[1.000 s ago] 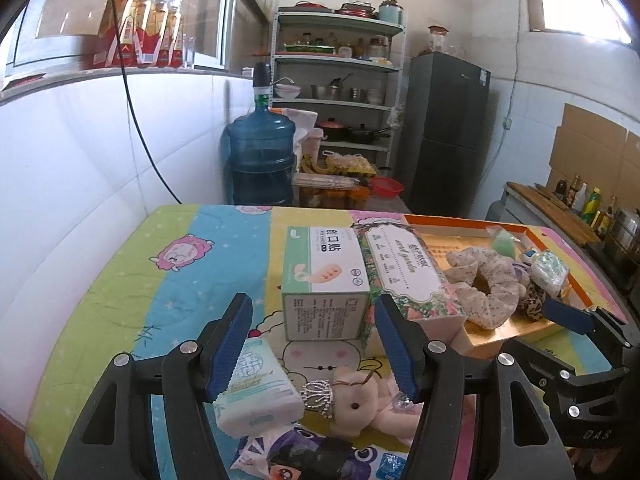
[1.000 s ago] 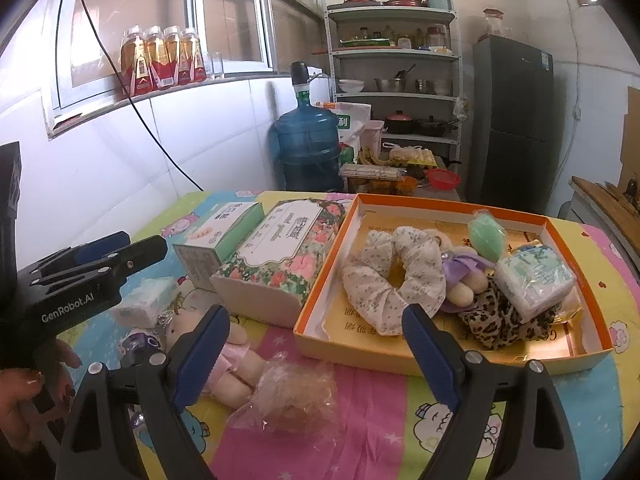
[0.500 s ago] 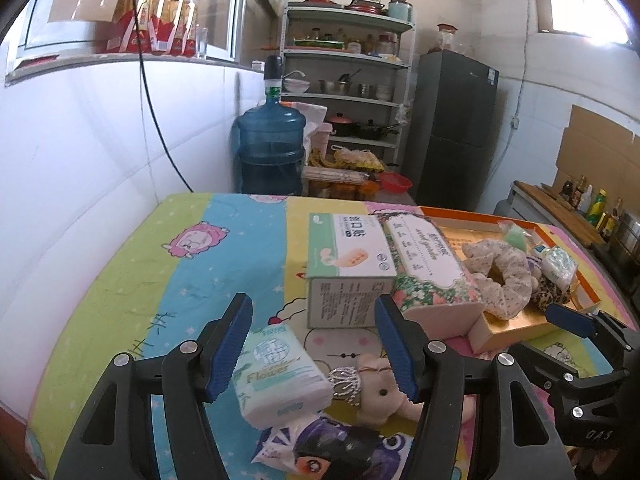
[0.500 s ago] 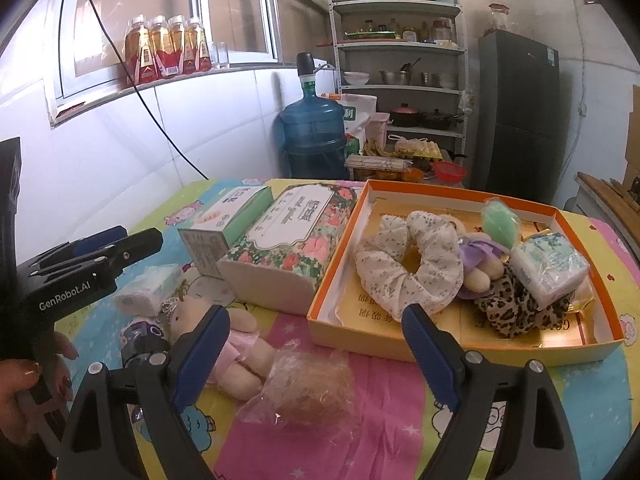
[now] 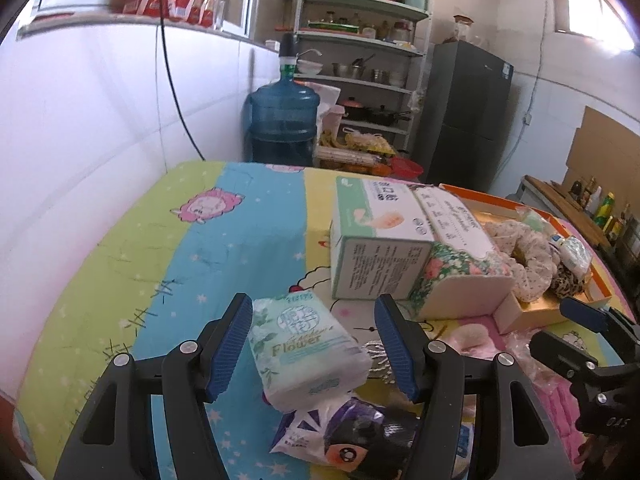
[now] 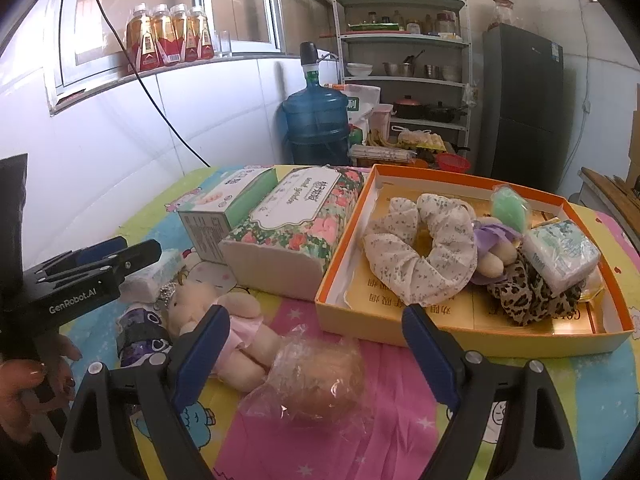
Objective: Organize soft objects
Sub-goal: 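Grasp the white Flower tissue pack with the left gripper while the right gripper grasps the bagged bun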
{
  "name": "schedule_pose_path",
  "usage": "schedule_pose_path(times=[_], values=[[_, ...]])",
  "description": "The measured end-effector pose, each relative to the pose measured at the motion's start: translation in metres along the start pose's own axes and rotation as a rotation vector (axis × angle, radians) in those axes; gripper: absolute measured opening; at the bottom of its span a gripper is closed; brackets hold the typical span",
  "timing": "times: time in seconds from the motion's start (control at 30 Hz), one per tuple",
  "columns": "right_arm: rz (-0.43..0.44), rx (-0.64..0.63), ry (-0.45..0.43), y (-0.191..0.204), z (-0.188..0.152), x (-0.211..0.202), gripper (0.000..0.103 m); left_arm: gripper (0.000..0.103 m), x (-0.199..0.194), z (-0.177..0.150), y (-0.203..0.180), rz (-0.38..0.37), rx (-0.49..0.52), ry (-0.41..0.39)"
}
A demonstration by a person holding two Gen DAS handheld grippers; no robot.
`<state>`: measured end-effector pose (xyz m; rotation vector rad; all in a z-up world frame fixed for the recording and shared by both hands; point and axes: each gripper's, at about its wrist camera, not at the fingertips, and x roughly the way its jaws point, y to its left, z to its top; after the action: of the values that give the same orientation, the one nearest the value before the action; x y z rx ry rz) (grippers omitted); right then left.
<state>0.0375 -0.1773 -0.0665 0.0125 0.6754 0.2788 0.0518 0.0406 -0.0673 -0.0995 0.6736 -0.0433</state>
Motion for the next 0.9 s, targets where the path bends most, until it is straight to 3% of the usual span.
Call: schedule_pose_path(times=[0.77, 0.9], values=[[-0.003, -0.002, 0.026, 0.000, -0.007, 0.010, 0.088, 0.065, 0.022, -0.006, 0.012, -0.016, -0.063, 0.089], [-0.004, 0.001, 0.032, 0.000, -0.009, 0.011, 0.088, 0.057, 0.023, -0.006, 0.011, -0.010, -0.058, 0.087]])
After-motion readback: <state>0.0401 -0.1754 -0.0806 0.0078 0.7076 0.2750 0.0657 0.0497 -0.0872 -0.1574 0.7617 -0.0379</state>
